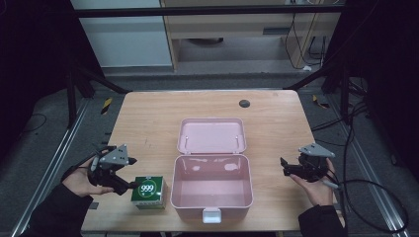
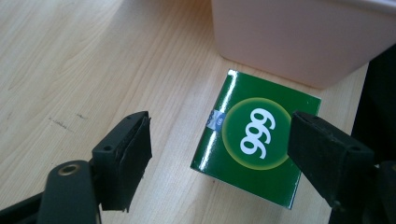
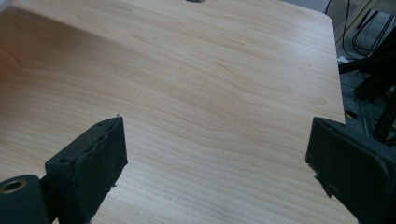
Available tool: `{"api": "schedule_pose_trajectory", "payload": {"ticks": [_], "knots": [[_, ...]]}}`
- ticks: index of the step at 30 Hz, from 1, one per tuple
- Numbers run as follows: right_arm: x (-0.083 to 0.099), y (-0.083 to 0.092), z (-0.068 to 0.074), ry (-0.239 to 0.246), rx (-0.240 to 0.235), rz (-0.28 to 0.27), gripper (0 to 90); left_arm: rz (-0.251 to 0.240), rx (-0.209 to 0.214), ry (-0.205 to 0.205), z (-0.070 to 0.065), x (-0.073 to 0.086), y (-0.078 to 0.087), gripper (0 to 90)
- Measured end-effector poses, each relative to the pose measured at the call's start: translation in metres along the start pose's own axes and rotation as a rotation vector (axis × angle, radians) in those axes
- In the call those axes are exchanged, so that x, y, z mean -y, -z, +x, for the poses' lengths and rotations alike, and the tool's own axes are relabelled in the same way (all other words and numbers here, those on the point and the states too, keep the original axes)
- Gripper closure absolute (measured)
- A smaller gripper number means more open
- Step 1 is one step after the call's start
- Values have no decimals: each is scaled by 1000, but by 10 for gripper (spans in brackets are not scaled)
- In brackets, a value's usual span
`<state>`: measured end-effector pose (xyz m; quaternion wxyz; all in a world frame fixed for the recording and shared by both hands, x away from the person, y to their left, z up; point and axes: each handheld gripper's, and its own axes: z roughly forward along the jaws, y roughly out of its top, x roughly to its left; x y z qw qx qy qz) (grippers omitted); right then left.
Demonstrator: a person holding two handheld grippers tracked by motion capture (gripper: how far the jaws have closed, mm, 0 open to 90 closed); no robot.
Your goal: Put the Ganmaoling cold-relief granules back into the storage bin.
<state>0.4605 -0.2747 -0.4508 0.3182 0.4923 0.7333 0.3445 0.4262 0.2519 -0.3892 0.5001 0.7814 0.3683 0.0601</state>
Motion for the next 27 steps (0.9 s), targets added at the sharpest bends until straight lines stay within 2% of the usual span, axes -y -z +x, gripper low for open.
{"api": "schedule_pose_trajectory", "payload": {"ticks": [6, 11, 21, 27], "knots": [[2, -2, 1, -1, -6, 13, 53, 30, 19, 7, -7, 6, -8, 191], [4, -2, 0, -1, -6, 18, 50, 35, 31, 26, -15, 8, -13, 185], [6, -3, 0, 8, -13, 26, 43, 57, 61, 20, -24, 13, -17, 141], [7, -4, 1, 18, -18, 40, 38, 67, 76, 39, -29, 18, -21, 118]]}}
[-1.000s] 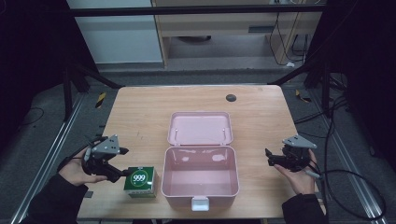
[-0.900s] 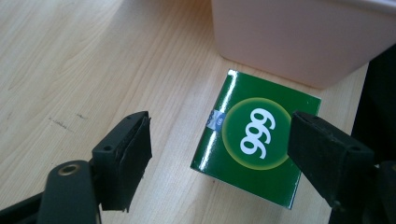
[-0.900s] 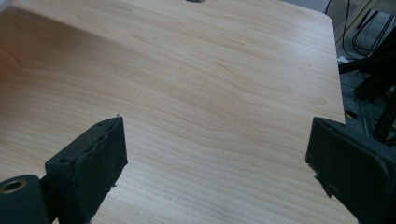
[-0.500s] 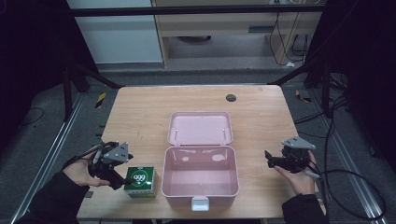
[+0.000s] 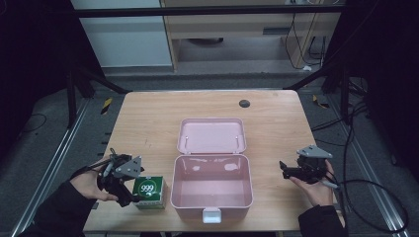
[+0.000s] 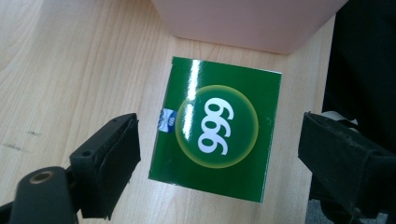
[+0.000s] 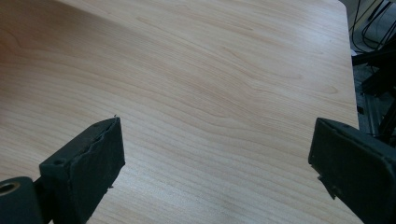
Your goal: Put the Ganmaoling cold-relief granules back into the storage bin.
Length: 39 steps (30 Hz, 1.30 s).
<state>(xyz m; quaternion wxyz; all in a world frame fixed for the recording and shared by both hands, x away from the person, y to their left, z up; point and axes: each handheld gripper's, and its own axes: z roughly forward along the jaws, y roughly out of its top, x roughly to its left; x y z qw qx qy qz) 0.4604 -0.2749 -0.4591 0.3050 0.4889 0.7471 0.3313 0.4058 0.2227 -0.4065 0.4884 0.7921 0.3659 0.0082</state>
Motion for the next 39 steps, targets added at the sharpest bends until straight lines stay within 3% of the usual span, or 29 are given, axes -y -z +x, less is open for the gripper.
{"api": "schedule_pose_trajectory", "payload": {"ticks": [18, 30, 39], "knots": [[2, -4, 1, 12, -11, 28, 23, 12, 11, 38, -3, 11, -24, 56], [4, -7, 3, 26, -23, 46, 18, 12, -3, 55, 4, 18, -39, 43], [5, -11, 4, 36, -32, 66, 17, -8, 17, 130, 7, 28, -52, 56]]}}
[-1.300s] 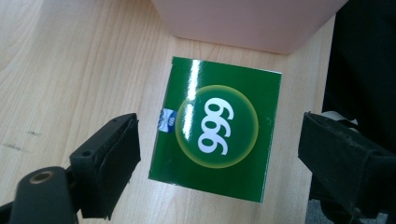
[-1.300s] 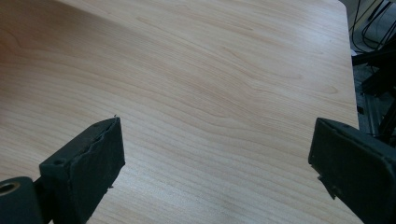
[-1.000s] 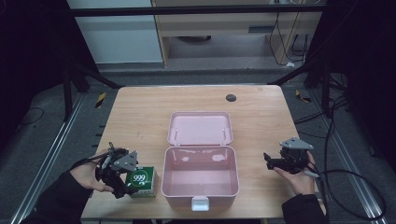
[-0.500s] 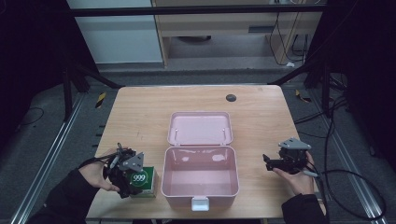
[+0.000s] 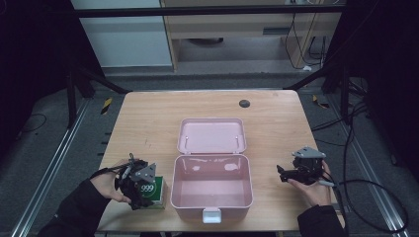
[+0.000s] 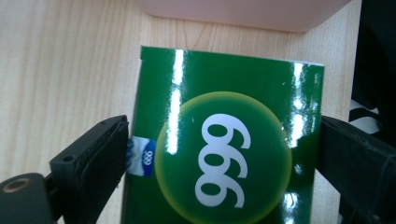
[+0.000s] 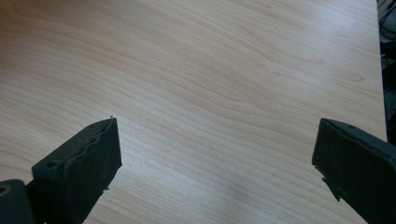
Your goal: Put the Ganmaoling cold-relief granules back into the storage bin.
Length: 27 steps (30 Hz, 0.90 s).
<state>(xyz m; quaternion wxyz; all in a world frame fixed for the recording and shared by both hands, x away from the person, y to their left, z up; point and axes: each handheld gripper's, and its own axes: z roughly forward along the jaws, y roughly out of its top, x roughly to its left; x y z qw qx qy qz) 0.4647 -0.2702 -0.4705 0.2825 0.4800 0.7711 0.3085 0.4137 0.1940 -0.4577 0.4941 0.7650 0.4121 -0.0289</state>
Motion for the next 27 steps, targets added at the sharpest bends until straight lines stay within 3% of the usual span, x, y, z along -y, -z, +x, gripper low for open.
{"api": "schedule_pose_trajectory", "payload": {"ticks": [4, 6, 15, 27], "knots": [[0, -1, 1, 1, -5, 9, 17, 6, 6, 15, 2, 4, -2, 70], [0, -1, 1, 7, -5, 11, 17, 12, 11, 0, 5, 4, -2, 78], [1, -3, 2, 11, -8, 18, 18, 60, 12, 6, 13, 8, -6, 92], [1, -3, 2, 17, -13, 22, 19, 72, 18, 25, 10, 7, -4, 141]]}}
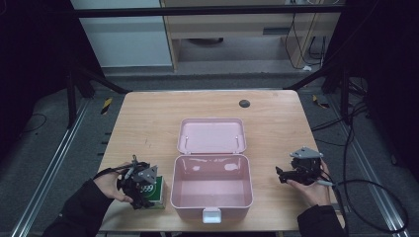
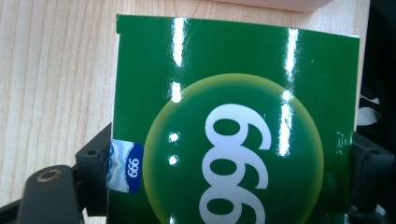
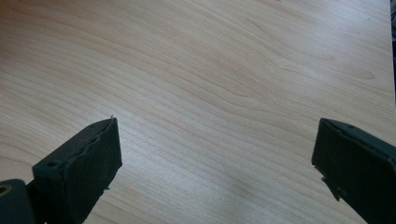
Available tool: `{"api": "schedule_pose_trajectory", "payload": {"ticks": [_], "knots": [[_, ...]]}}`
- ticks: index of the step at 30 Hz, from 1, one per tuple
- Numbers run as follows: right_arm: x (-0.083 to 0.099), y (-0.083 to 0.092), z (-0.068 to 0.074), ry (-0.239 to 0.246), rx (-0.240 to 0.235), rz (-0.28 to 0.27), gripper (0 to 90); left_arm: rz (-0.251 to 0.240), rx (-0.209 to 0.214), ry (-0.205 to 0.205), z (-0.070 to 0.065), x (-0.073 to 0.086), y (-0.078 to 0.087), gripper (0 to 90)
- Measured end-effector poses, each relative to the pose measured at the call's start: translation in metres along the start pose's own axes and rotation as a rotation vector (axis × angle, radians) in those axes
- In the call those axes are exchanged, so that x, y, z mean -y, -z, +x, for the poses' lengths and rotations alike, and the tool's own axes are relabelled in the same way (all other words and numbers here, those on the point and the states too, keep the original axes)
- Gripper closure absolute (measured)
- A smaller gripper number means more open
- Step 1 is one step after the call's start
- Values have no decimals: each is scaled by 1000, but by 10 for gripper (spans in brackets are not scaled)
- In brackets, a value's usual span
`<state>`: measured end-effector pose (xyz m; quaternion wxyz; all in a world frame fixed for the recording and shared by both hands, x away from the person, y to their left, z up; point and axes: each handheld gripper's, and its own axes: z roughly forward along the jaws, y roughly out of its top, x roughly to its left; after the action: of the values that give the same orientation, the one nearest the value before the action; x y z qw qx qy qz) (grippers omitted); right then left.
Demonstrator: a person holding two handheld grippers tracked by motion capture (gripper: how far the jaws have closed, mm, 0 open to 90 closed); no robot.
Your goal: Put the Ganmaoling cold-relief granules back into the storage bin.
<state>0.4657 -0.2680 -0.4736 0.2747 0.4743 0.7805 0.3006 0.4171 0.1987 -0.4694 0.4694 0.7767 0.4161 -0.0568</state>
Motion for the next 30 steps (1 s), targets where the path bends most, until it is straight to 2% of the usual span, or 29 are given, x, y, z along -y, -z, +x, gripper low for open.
{"api": "schedule_pose_trajectory", "payload": {"ticks": [3, 12, 19, 30], "knots": [[0, 0, 0, 0, 2, -1, 20, 3, 6, 13, -4, -1, 5, 143], [0, 0, 1, 1, -7, 4, 27, -2, 9, -54, -9, -21, 31, 142], [1, -2, 3, 14, -14, 24, 30, -12, 9, -86, -19, -39, 48, 142], [2, -3, 4, 13, -21, 31, 32, -24, 17, -126, -41, -70, 71, 142]]}}
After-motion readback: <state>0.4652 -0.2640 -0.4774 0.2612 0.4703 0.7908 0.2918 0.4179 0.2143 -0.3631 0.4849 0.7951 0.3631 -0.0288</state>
